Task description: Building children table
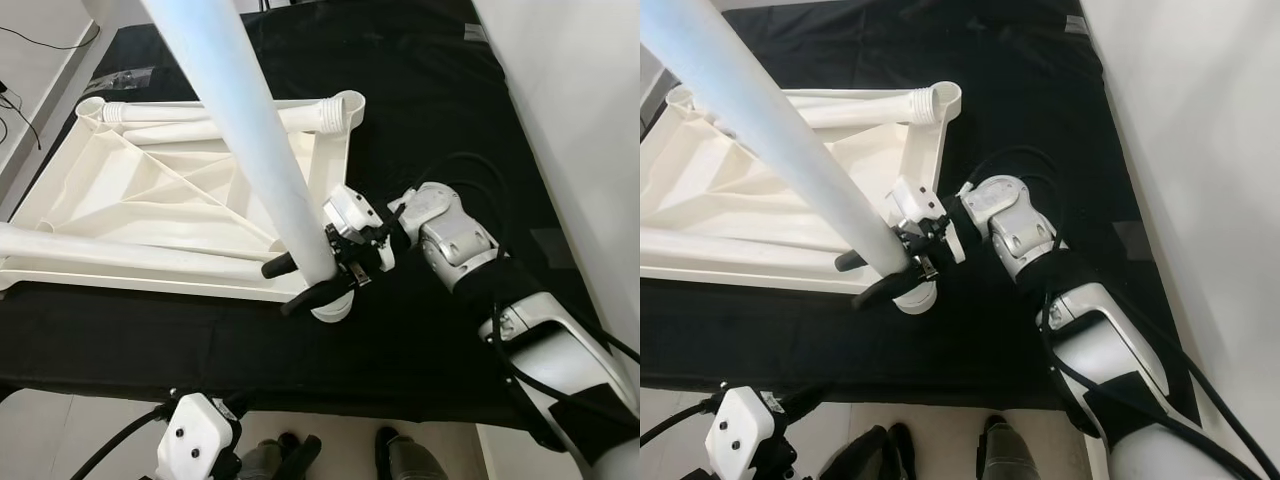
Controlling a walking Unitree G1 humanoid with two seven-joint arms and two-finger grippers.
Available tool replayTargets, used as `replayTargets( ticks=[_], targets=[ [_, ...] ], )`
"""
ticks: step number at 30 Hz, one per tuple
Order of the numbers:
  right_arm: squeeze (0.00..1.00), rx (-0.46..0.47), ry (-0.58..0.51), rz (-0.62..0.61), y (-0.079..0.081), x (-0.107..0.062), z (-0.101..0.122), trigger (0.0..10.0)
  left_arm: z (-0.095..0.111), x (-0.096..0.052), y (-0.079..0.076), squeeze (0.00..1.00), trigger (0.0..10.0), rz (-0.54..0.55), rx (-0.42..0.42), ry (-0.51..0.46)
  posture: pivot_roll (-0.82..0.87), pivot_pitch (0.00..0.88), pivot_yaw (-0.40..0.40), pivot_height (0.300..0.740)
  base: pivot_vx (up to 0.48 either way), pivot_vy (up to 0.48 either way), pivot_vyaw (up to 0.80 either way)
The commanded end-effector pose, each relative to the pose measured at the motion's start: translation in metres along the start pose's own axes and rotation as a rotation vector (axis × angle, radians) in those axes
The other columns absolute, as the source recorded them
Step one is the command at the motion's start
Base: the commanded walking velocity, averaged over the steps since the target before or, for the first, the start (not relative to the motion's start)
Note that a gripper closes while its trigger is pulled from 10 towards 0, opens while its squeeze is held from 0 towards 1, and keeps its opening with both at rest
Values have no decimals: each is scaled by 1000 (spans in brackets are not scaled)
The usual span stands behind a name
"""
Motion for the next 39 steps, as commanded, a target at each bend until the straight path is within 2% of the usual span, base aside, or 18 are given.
replayTargets(
  ticks=[1,10,13,17,18,19,20,21,22,23,24,25,26,28,29,34,39],
  targets=[
    [0,201,-38,-40,14,-2,-30,10000,-4,-4,0,0,10000,-1,1,33,88,367,101,740,0,0,0],
    [0,230,31,-141,15,-3,-54,10000,-4,-5,1,0,10000,-2,-3,40,74,365,96,740,0,0,0],
    [0,256,81,-254,23,2,-68,10000,-5,-3,2,0,10000,-1,-1,36,51,359,82,740,0,0,0],
    [0,276,105,-310,32,9,-73,10000,-5,-2,3,0,10000,-1,0,35,42,355,67,740,0,0,0],
    [0,303,224,-488,35,25,-88,10000,-5,-1,3,0,10000,0,2,34,38,348,57,740,0,0,0],
    [0,303,224,-488,35,25,-88,10000,-5,-1,3,0,10000,0,2,34,38,348,57,740,0,0,0],
    [0,340,307,-705,40,43,-92,10000,-5,0,5,0,10000,2,4,30,31,350,63,740,0,0,0],
    [0,340,307,-705,40,43,-92,10000,-5,0,5,0,10000,2,4,30,31,350,63,740,0,0,0],
    [0,345,372,-896,40,42,-90,10000,-4,1,7,0,10000,3,6,27,25,349,80,740,0,0,0],
    [0,345,372,-896,40,42,-90,10000,-4,1,7,0,10000,3,6,27,25,349,80,740,0,0,0],
    [0,350,394,-1046,32,39,-88,10000,-4,3,8,0,10000,1,11,24,14,333,87,740,0,0,0],
    [0,350,387,-1101,27,39,-86,10000,-4,4,9,0,10000,-1,13,23,14,333,87,740,0,0,0],
    [0,350,387,-1101,27,39,-86,10000,-4,4,9,0,10000,-1,13,23,14,333,87,740,0,0,0],
    [0,323,372,-1133,12,42,-88,10000,-4,8,11,0,10000,-6,17,18,10,298,76,740,0,0,0],
    [0,327,372,-1143,11,43,-89,10000,-4,10,12,0,10000,-8,18,15,10,298,76,740,0,0,0],
    [0,358,377,-1169,10,39,-94,10000,-4,16,17,0,10000,3,27,-1,8,267,65,740,0,0,0],
    [0,373,365,-1196,9,37,-87,10000,-4,21,23,0,10000,14,36,-11,2,236,61,740,0,0,0]
  ],
)
Point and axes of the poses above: a point about 5 cm out from each wrist's last joint towards the gripper, its own x axis pointing out of the wrist towards the gripper, its own z axis along the axis of the wrist's last joint, y = z × x, the point moved 6 cm from there along x, pointing out of the wrist towards the gripper, and after that the axes turned 12 degrees about -x, right-handed, at the moved point
